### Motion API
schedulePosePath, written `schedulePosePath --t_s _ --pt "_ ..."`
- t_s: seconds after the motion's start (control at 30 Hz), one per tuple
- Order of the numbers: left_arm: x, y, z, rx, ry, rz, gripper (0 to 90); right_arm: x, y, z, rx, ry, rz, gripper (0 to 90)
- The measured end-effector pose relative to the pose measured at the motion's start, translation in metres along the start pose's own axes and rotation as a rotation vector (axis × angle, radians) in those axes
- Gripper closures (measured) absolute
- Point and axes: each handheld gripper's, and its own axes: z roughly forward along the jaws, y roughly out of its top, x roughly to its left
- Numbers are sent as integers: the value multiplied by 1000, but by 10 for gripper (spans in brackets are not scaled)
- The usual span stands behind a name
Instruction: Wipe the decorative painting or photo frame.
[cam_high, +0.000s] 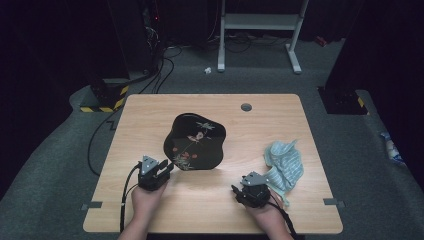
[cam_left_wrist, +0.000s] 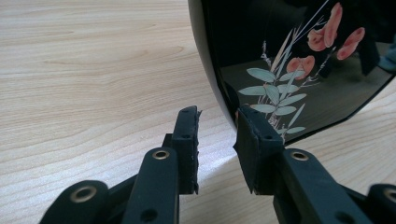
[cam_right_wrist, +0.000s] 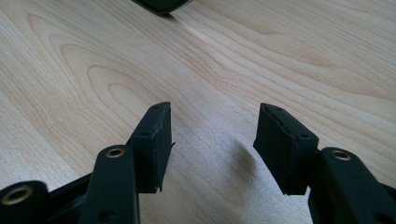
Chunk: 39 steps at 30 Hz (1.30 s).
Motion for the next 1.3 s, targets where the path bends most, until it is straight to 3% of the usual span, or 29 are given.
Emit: schedulePosePath --t_s 0.33,0.57,0.8,1.0,1.17,1.3 --pt "-1 -1 0 12 -1 13 680 -1 -1 -2 0 -4 -2 467" --pt "-4 -2 -4 15 -9 49 605 -2 0 -2 -1 -2 -3 471" --pt "-7 -5 -9 65 -19 119 541 -2 -1 -2 4 2 -4 465" --pt "-7 -15 -14 158 -59 147 462 -3 -3 1 23 17 0 447" --pt "-4 -25 -19 214 -75 156 427 -5 -4 3 20 46 38 421" --pt "-2 -33 -29 210 -92 193 373 -7 -4 4 16 62 51 390"
